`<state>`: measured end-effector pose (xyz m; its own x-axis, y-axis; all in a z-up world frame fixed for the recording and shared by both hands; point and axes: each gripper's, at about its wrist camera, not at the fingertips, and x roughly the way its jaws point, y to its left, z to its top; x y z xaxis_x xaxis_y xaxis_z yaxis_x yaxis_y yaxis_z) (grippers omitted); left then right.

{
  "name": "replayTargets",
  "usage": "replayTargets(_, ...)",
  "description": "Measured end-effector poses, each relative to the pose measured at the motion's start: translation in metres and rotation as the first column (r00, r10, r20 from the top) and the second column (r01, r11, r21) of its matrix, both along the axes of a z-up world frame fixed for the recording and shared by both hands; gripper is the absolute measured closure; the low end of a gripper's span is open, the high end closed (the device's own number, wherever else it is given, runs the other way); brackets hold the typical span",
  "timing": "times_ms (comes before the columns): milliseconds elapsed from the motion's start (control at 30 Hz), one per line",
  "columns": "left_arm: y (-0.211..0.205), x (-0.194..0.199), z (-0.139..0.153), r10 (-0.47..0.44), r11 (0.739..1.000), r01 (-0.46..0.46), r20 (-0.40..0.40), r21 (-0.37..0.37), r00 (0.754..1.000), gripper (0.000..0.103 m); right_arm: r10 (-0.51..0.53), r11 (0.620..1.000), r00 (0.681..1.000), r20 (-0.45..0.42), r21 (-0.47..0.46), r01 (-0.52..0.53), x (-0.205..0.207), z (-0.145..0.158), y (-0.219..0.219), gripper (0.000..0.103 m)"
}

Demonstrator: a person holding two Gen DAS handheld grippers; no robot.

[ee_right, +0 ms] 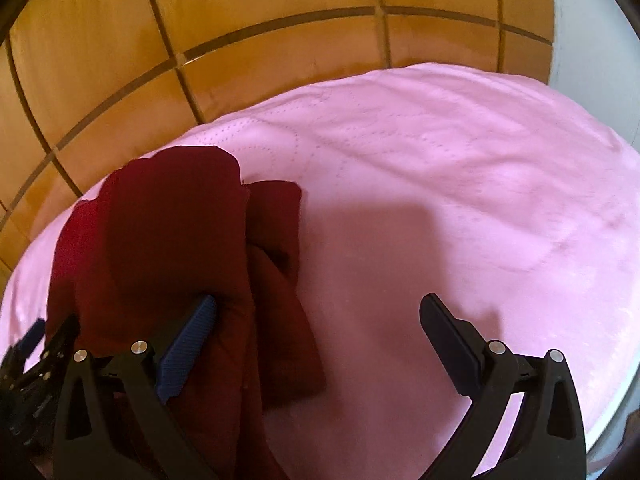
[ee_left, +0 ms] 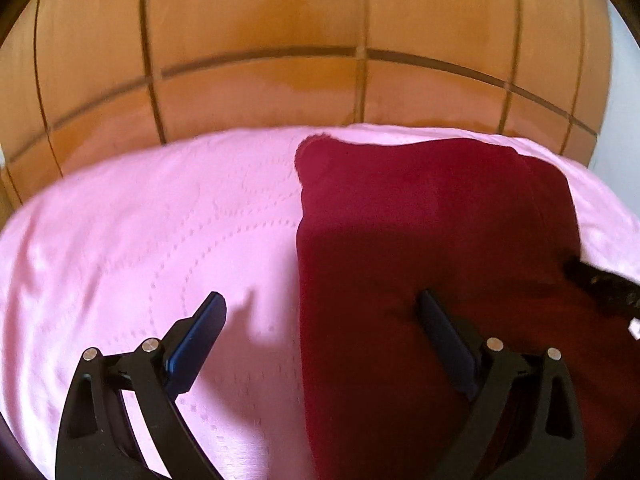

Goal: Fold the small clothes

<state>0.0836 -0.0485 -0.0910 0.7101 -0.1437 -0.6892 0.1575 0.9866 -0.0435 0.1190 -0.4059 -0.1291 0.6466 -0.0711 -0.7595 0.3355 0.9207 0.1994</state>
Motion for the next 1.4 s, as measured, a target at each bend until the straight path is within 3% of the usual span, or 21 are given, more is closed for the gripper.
replayTargets(233, 0.023, 0.007, -0.016, -0.041, 0.984, 0.029, -0.067, -0.177, 0.997, 0.004, 0.007, 0.999, 0.998, 0.056, 0.037, -0.010, -0.008, -0.004, -0.002, 0.003)
replayTargets(367, 0.045, 0.012, -0.027, -0.087, 0.935, 0.036, -0.130, -0.353, 0.988, 0.002, -0.004, 0.995, 0.999, 0.047, 0.095, 0.000, -0.015, -0.001, -0.008, 0.003)
replayTargets(500, 0.052, -0.004, -0.030, -0.087, 0.914, 0.026, -0.134, -0.405, 0.987, 0.002, -0.024, 0.997, 0.999, 0.042, 0.076, 0.021, -0.029, 0.013, -0.005, 0.003)
replayTargets(600, 0.053, -0.015, -0.030, -0.075, 0.912, 0.016, -0.128, -0.411, 0.989, 0.002, -0.043, 0.998, 0.997, 0.071, 0.051, 0.039, -0.044, 0.029, -0.002, 0.003)
replayTargets(833, 0.050, -0.037, -0.029, -0.074, 0.921, 0.029, -0.103, -0.387, 0.992, 0.002, 0.029, 0.996, 0.986, 0.166, 0.079, -0.043, -0.075, 0.053, 0.019, 0.003)
replayTargets(967, 0.049, -0.042, -0.032, -0.093, 0.928, 0.051, -0.098, -0.368, 0.991, 0.002, 0.106, 0.992, 0.987, 0.120, 0.056, -0.113, -0.072, 0.045, 0.034, 0.003)
replayTargets(1067, 0.049, -0.042, -0.034, -0.123, 0.936, 0.084, -0.093, -0.343, 0.988, 0.002, 0.083, 0.997, 0.996, -0.023, -0.002, -0.083, -0.067, 0.019, 0.031, 0.003)
replayTargets(1167, 0.047, -0.045, -0.033, -0.158, 0.939, 0.121, -0.092, -0.322, 0.983, 0.002, 0.057, 0.980, 0.998, -0.025, 0.190, -0.052, -0.073, -0.003, 0.007, 0.003)
replayTargets(1300, 0.048, -0.048, -0.033, -0.226, 0.919, 0.175, -0.109, -0.354, 0.968, 0.002, 0.088, 0.969, 0.996, 0.018, 0.229, -0.090, -0.077, -0.002, 0.005, 0.003)
replayTargets(1400, 0.045, -0.048, -0.033, -0.273, 0.904, 0.212, -0.120, -0.372, 0.955, 0.002, 0.092, 0.938, 0.994, 0.064, 0.329, -0.108, -0.080, -0.005, -0.001, 0.003)
